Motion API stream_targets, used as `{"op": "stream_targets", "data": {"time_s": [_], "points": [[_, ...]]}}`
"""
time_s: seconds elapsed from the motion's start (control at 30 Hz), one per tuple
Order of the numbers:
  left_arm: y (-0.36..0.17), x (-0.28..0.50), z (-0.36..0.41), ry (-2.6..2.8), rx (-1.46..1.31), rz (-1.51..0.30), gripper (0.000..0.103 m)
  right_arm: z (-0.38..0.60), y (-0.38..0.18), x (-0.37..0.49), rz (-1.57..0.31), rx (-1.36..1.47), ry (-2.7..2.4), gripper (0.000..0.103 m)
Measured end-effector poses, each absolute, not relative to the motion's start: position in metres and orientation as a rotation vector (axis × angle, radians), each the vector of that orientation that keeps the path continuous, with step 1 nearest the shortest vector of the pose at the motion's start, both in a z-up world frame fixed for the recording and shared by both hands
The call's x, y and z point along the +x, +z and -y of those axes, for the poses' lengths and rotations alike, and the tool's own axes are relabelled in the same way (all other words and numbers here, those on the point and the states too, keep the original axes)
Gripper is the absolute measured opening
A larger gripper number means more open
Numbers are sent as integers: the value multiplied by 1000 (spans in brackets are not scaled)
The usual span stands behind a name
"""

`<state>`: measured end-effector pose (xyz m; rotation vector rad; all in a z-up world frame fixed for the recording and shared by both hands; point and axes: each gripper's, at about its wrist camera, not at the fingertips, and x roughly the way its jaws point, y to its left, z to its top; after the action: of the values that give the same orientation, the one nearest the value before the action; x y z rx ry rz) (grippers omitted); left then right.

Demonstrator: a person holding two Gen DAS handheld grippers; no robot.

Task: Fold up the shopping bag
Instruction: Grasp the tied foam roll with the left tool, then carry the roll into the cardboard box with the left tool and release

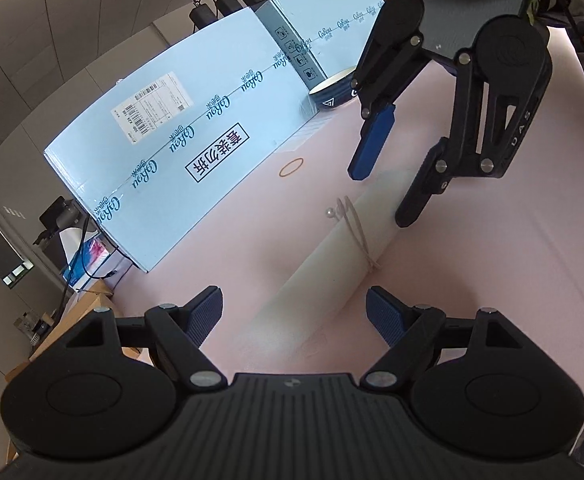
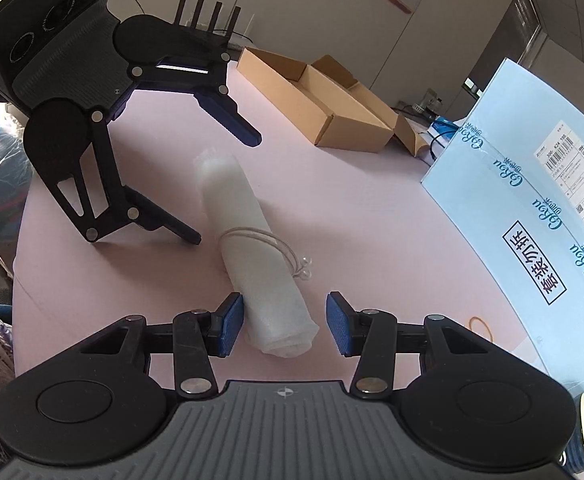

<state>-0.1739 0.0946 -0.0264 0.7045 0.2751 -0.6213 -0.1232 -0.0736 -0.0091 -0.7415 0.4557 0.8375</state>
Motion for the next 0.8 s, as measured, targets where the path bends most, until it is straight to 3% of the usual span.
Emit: {"op": "stream_targets", "data": {"time_s": [0.07, 0.2, 0.27, 0.33, 0.4, 0.53, 0.8], "points": [[-26, -169, -96, -631, 676, -283, 77, 74, -8, -116, -497, -698, 866, 40], [-25, -165, -100, -675, 637, -299, 75, 72, -6, -112, -538, -672, 891, 16], [-25, -160, -101, -696, 613, -335, 62, 72, -1, -114, -531, -675, 888, 11], [-25, -157, -102, -710, 580, -373, 37, 72, 5, -119, -516, -690, 876, 9], [-24, -151, -105, -720, 538, -415, 19, 73, 13, -124, -500, -708, 861, 8], [-19, -152, -109, -733, 498, -421, 12, 72, 27, -131, -468, -740, 829, 8], [27, -157, -148, -582, 565, -281, 14, 38, 64, -122, -317, -776, 840, 8]]}}
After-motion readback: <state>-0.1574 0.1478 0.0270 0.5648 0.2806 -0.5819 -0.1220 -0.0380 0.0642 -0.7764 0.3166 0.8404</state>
